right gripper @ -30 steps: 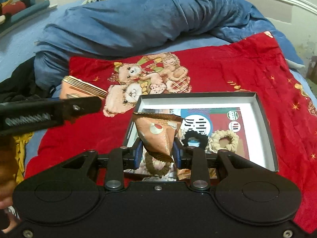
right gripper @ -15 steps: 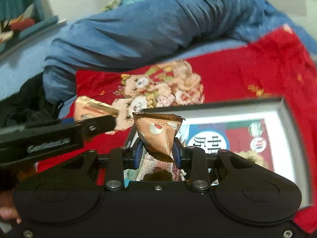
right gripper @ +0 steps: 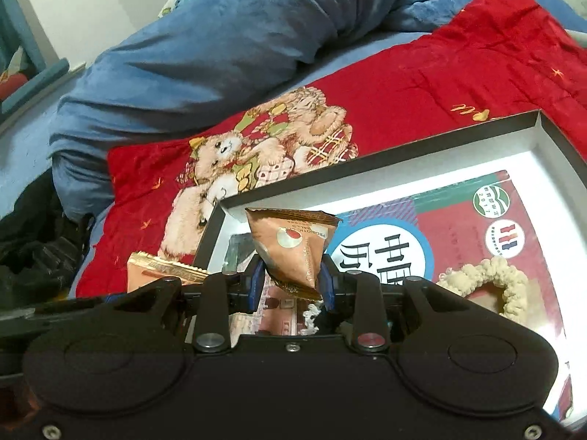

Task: Organize objects
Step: 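Lift and carry the packet over the box with left tool while right tool carries its packet, then lower the packet into the box and open left tool while right tool releases its packet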

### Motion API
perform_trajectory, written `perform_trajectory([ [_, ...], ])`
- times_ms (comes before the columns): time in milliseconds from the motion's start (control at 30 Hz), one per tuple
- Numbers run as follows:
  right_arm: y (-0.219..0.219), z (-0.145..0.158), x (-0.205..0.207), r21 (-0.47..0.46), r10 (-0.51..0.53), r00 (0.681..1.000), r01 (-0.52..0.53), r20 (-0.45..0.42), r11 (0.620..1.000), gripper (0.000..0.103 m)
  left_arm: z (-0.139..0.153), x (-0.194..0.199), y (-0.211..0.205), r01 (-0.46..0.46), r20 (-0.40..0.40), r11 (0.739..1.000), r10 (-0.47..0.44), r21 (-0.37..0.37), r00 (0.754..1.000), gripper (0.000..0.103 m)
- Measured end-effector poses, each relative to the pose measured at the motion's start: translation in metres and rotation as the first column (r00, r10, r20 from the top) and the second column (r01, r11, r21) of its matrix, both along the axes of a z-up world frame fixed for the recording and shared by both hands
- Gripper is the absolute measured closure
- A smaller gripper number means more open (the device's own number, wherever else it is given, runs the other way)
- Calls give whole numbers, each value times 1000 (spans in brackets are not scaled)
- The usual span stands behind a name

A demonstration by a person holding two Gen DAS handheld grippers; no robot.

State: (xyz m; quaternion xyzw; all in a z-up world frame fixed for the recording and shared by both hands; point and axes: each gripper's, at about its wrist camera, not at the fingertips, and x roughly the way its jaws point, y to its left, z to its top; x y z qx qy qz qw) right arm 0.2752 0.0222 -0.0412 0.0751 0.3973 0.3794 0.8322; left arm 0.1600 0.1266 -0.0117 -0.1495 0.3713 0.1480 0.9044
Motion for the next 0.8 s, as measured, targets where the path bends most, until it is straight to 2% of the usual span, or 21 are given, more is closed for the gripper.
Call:
perform_trajectory([
  [167,0,-5,-3,-13,-37,999,37,-25,999,72,-3,3,-2,10,-15,1000,-10,13,1000,63],
  [300,-4,-7,-5,-9,-44,998,44,-45,999,72,-5,4,1,-1,-23,1000,1,-7,1000,63],
  [800,-5,-6,-10,-35,-54,997,53,-48,998,71,-9,7,1,-14,-54,1000,14,-1,998,63],
])
